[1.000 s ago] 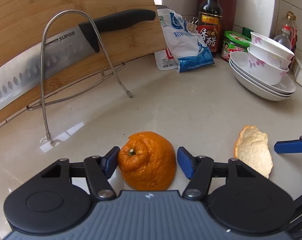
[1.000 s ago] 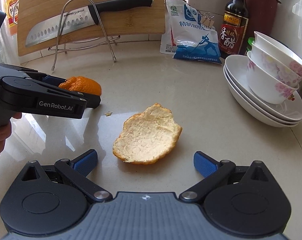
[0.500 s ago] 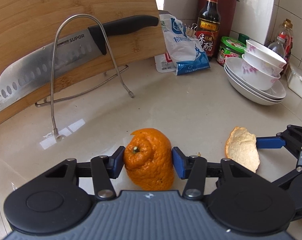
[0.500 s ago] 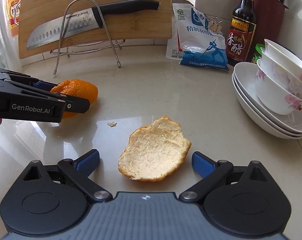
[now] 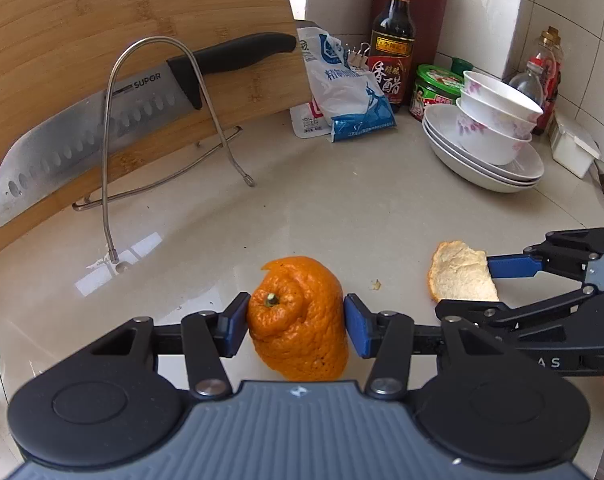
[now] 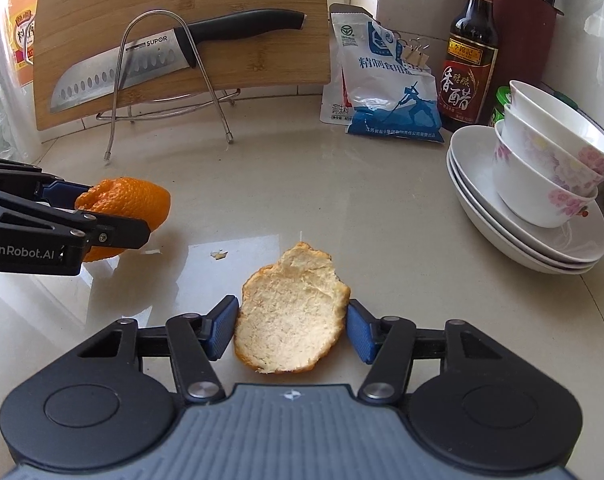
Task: Collect trash
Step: 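Lift the orange and orange peel and carry them over the white bucket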
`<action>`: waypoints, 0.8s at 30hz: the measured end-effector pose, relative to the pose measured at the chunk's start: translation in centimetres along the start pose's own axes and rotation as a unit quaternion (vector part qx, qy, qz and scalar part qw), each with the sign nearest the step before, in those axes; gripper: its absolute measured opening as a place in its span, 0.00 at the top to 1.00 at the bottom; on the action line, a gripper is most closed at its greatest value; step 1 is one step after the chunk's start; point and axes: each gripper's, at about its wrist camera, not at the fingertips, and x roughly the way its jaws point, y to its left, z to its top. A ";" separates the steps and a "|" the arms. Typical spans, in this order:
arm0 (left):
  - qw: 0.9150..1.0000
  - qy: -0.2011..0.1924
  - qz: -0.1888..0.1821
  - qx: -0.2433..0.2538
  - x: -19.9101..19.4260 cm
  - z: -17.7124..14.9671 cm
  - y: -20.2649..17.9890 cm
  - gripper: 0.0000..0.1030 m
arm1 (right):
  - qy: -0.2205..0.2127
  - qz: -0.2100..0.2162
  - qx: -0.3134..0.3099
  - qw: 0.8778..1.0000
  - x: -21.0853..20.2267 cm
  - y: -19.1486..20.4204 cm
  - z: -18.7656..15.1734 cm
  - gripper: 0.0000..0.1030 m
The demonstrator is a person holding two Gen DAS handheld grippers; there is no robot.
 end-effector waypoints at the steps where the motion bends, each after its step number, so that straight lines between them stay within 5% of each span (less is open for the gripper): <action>1: 1.000 0.002 -0.003 0.002 -0.2 -0.1 0.0 0.52 | 0.001 0.002 0.000 1.000 -0.2 0.1 -0.1 0.40; 24: 0.996 0.024 -0.061 0.066 -5.8 -2.1 -3.3 0.52 | -0.006 0.001 0.001 1.000 -8.0 1.5 -3.5 0.42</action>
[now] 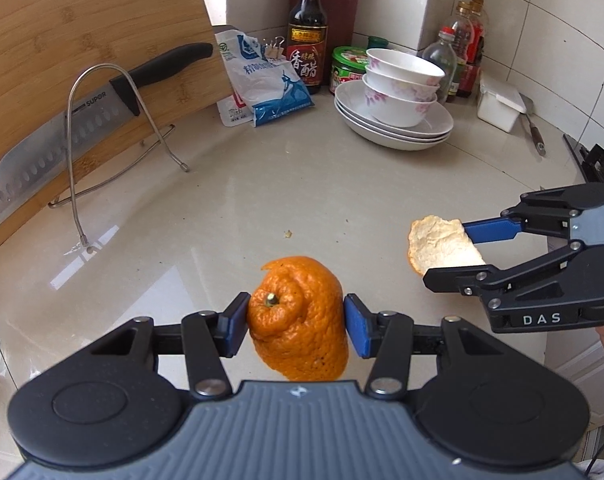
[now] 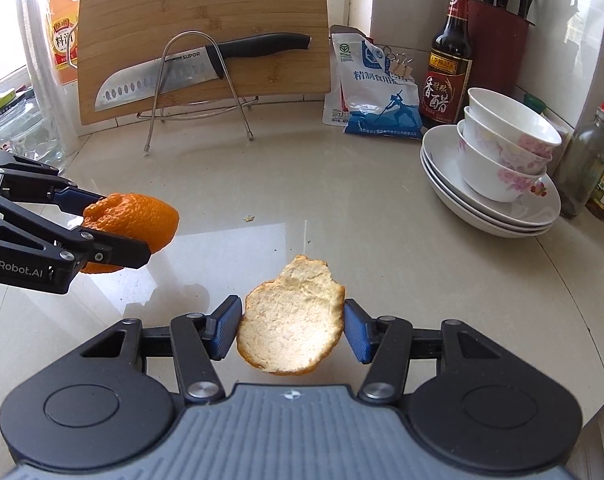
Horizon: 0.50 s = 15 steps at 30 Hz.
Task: Collect trash
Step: 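Lift the orange and orange peel and carry them over the white bucket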
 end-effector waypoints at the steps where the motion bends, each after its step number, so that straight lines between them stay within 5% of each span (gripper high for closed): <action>1: 1.000 0.002 -0.002 0.004 -0.2 -0.1 -0.3 0.52 | -0.001 -0.001 0.003 1.000 -0.5 0.0 -0.3 0.42; 15: 0.995 0.019 -0.066 0.068 -1.4 -1.3 -7.8 0.53 | -0.008 -0.037 0.054 0.998 -6.8 -2.2 -6.1 0.42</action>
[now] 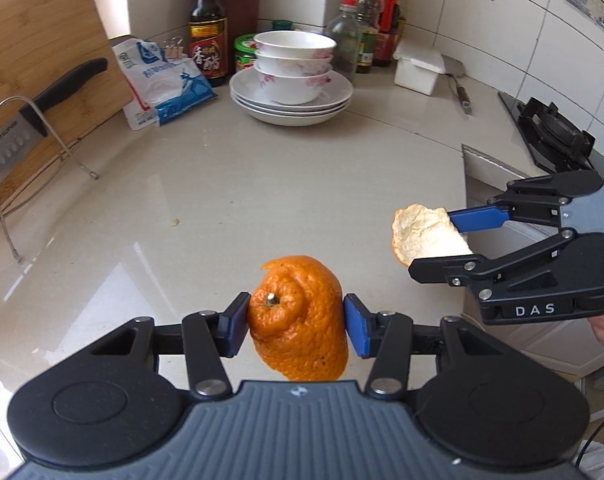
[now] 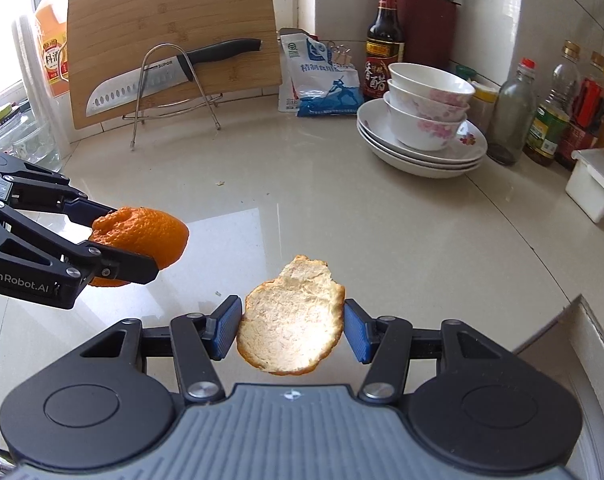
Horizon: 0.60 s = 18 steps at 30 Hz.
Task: Collect trash
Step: 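Lift the orange and orange peel and carry them over the white bucket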
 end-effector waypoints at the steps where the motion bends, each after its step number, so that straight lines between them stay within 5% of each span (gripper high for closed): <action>1: 1.000 0.000 -0.004 0.006 0.0 0.1 -0.6 0.53 | -0.001 -0.006 0.006 1.000 -0.6 -0.4 -0.6 0.42; 18: 0.992 0.001 -0.091 0.083 1.7 0.3 -12.6 0.53 | 0.040 -0.103 0.116 0.987 -6.6 -8.0 -12.2 0.41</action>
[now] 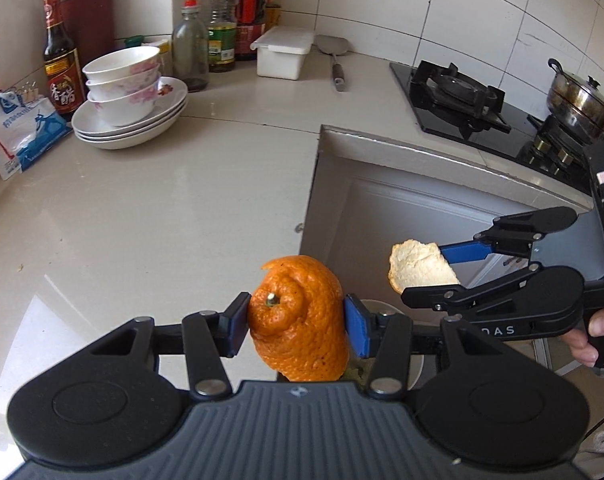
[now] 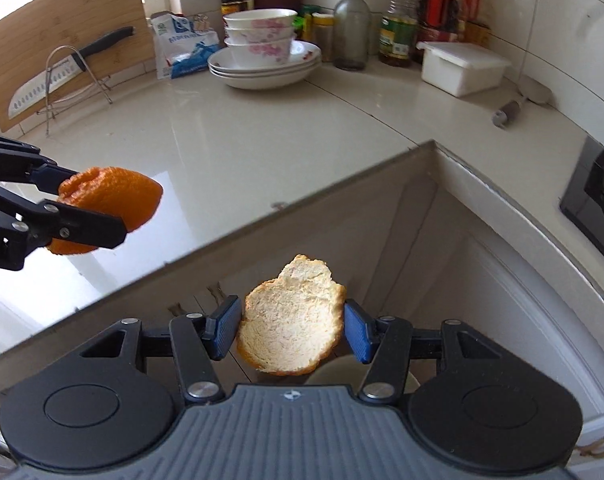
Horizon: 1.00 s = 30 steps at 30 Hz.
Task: Collect trash
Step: 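Lift the orange and orange peel and carry them over the white bucket, then open the right gripper to drop the orange peel into the bucket, then lower the orange into the bucket and open the left gripper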
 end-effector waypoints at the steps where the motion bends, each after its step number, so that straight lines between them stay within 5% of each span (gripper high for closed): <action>1: 1.000 0.000 -0.003 0.002 0.2 0.0 -0.4 0.53 | 0.008 -0.008 0.004 1.000 0.2 -0.7 -0.8 0.41; 11: 1.000 0.008 -0.007 0.007 1.5 0.1 -3.9 0.53 | 0.079 -0.046 0.034 0.995 5.0 -5.5 -6.6 0.41; 14: 1.000 0.010 -0.002 0.009 1.9 0.1 -4.6 0.53 | 0.096 -0.052 0.040 0.993 6.9 -6.6 -7.8 0.37; 16: 1.000 0.013 0.002 0.012 2.2 0.1 -5.1 0.53 | 0.105 -0.059 0.038 0.992 7.8 -7.1 -8.5 0.22; 19: 1.000 0.018 0.004 0.014 2.8 0.1 -5.9 0.53 | 0.097 -0.057 0.038 0.993 7.9 -7.5 -9.0 0.05; 30: 0.998 0.039 -0.025 0.032 6.6 0.6 -9.0 0.53 | 0.065 -0.062 0.054 0.995 4.9 -8.3 -9.8 0.00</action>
